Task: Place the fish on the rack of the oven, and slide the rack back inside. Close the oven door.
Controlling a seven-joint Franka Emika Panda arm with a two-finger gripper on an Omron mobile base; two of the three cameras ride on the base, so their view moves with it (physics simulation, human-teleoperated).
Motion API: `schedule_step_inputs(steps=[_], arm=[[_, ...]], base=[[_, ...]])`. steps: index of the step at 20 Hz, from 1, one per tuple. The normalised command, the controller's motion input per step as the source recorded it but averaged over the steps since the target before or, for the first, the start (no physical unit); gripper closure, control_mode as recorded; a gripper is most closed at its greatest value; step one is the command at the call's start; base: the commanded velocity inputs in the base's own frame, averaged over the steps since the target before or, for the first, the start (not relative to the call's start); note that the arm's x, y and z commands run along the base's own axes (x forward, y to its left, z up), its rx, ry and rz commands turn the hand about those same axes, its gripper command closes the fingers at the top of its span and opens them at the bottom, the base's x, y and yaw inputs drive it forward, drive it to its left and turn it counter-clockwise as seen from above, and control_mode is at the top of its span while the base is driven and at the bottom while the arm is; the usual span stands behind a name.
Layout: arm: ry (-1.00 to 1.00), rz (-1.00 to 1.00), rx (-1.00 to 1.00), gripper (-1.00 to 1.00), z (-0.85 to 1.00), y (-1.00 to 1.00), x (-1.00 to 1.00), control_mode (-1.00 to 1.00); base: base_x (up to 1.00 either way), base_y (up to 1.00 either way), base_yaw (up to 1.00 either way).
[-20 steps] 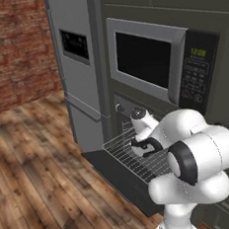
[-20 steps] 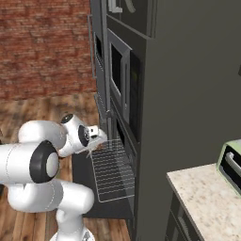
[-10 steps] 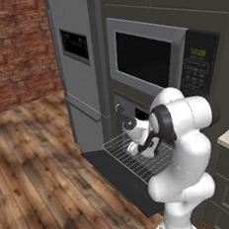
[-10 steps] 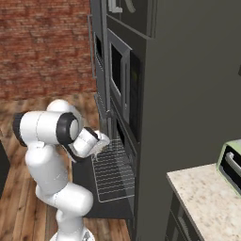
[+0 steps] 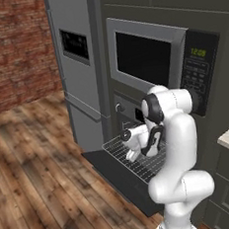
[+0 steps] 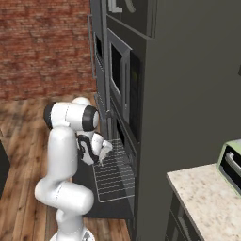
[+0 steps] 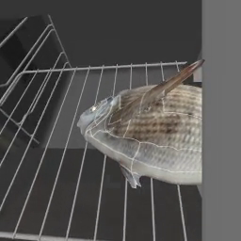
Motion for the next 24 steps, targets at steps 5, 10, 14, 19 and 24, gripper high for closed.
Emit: schedule_step_inputs(steps=[5,10,14,19,24], arm=[[0.14,0.02,-0.01,1.00,-0.42,0.00,0.65,-1.00],[0.23,0.01,0.00,1.00,-0.39,0.00,0.78,-1.00],[0.16,0.01,0.00,1.00,-0.39,0.00,0.74,-1.00],[0.06,0.00,0.00,1.00,-0.31,-0.02,0.61,-1.00],[0.09,0.00,0.00,1.00,-0.43,-0.09,0.56,-1.00]], base=[[0.00,0.00,0.00],[0.00,0.00,0.00],[0.00,0.00,0.00],[0.00,0.00,0.00],[0.00,0.00,0.00]])
